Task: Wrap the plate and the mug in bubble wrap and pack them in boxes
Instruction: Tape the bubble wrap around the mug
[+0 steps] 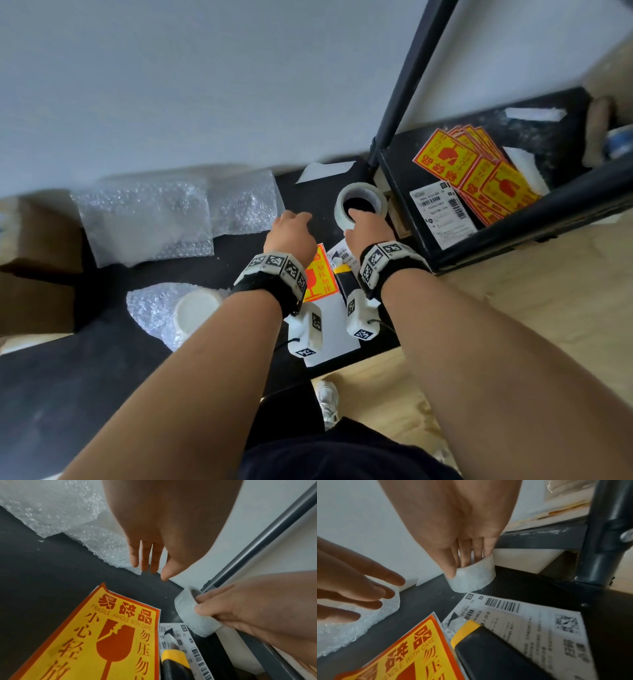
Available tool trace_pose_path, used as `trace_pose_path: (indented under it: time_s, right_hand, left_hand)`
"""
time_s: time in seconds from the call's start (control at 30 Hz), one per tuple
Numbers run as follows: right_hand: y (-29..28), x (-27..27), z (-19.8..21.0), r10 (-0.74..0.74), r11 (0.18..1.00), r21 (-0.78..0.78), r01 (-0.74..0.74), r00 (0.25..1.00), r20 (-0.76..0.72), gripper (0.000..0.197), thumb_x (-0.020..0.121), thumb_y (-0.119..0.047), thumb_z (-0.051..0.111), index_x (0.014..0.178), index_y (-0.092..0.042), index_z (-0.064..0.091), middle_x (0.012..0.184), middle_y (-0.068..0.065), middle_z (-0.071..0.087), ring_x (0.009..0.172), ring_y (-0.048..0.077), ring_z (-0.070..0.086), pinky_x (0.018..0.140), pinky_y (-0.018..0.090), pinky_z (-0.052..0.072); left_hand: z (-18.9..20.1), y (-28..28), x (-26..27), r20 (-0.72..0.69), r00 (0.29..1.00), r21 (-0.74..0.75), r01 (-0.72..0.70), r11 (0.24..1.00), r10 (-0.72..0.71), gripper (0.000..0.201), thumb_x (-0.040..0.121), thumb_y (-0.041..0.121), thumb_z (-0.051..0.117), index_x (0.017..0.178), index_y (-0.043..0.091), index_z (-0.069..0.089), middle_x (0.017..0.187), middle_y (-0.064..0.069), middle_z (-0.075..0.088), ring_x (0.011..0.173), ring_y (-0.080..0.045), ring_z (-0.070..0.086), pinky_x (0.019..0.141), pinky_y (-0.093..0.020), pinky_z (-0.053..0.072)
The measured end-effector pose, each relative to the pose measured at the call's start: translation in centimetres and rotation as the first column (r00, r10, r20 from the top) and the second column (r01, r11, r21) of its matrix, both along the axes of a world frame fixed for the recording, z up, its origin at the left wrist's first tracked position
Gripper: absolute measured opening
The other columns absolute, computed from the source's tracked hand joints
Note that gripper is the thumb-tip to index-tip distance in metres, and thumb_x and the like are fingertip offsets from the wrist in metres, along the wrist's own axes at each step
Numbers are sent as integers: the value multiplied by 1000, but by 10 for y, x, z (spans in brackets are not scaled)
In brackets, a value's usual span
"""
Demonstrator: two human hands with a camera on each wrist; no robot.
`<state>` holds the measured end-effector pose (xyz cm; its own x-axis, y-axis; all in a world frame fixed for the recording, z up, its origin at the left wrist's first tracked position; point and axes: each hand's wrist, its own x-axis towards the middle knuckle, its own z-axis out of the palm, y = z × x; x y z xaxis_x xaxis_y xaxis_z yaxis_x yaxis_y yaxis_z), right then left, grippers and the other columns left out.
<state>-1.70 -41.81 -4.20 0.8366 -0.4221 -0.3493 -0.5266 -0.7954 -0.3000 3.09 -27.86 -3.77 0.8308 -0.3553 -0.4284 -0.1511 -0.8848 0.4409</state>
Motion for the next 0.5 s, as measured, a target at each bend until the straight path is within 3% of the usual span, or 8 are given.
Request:
trace_pose_path:
  time_s: [0.13, 0.3, 0.4, 0.5]
  right_hand:
    - [2, 13, -4, 40, 991, -121, -58, 989, -142, 17, 95, -14, 49, 106, -15, 61, 102, 4, 65, 103, 26, 58, 91, 34, 39]
    - [-4, 27, -1, -59, 998, 3, 62, 960, -274, 28, 96, -18, 49, 122, -12, 56, 119, 7, 59, 119, 26, 51, 105, 38, 38]
    - [-4, 26, 10, -135, 990, 20, 139, 980, -149, 16, 96, -16, 45, 99, -14, 60, 92, 5, 59, 103, 30, 56, 98, 42, 44]
    - [-1, 20, 23, -194, 973, 123, 196, 980, -30, 21, 96, -20, 41, 99, -14, 61, 94, 11, 57, 95, 32, 55, 87, 41, 47]
  left_hand:
    - [-5, -1, 14, -31, 999, -37, -18, 999, 17, 52, 92, 6, 41, 141, 21, 45, 144, -6, 39, 135, -24, 33, 106, -39, 37]
    - [-6, -1, 20, -49, 998, -84, -54, 995, 50, 50, 90, 2, 43, 135, 20, 52, 142, -5, 41, 133, -23, 37, 105, -35, 36]
    - [-2, -1, 20, -57, 993, -130, -108, 986, 101, 43, 91, 5, 45, 130, 19, 57, 139, -5, 47, 126, -23, 47, 99, -31, 39]
    - [9, 0, 17, -92, 980, -220, -192, 956, 176, 38, 92, 8, 47, 125, 18, 61, 131, -2, 58, 118, -20, 55, 93, -27, 41]
